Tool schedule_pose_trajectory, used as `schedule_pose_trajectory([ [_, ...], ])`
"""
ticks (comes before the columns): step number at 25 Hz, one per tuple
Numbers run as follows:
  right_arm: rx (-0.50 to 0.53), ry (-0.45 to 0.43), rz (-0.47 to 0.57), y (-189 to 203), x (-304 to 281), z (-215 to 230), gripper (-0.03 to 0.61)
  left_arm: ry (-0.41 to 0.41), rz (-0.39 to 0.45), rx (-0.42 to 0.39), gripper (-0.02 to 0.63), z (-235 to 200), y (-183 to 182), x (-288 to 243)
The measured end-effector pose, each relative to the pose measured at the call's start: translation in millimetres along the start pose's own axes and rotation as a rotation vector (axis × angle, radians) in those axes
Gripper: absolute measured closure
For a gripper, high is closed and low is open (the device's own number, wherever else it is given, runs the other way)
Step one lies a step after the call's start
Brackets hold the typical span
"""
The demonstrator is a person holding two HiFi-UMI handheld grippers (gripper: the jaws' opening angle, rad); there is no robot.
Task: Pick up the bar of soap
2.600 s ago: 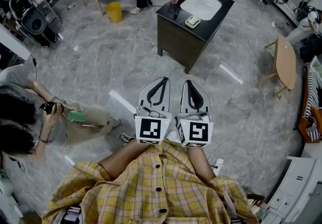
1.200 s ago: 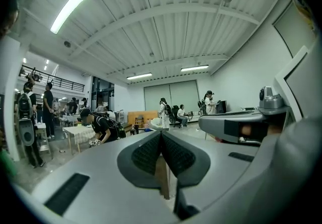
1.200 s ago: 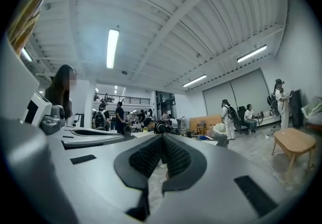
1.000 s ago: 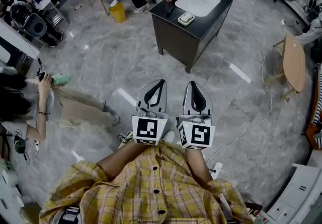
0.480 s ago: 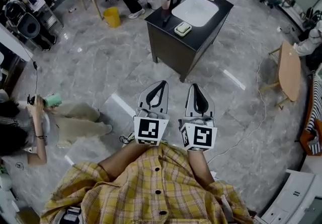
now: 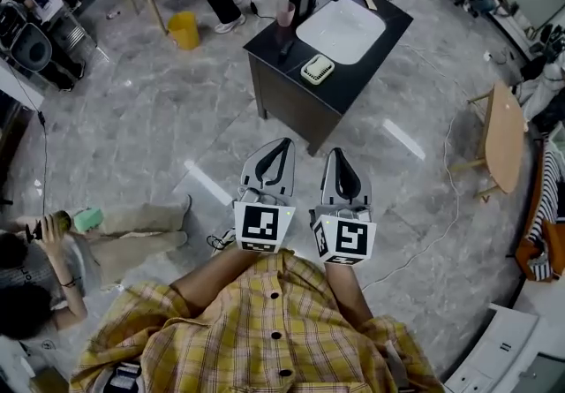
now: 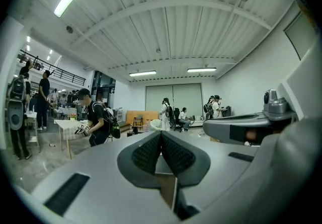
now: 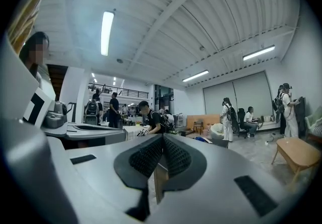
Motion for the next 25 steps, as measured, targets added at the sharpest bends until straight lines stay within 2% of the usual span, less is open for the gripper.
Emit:
schedule_pose_trajectory([
  [12, -0.004, 0.062, -0.038, -18.5, -154.1, 30.5, 0.558, 0.07, -0.027, 0.015, 0.601, -77.9, -4.6, -140.8],
  [17, 0.005, 0.094, -0.063, -22.4, -208.5, 33.6, 0.558, 0.092, -0.054, 0.056, 0.601, -117.0, 5.1, -192.6],
  [25, 0.026, 0.152, -0.081, -30.6, -258.9, 35.6, 0.558, 0.15, -0.057, 0.094, 0.601, -145.7, 8.9, -237.7],
])
Point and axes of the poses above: the fingertips, and each gripper's own axes: x backward along the fingers, z to its right, y out of its underside, the point moved 3 cm from there along x, backward along the fingers, and after that the axes turned 7 degrees about -x, right-handed, at the moved point
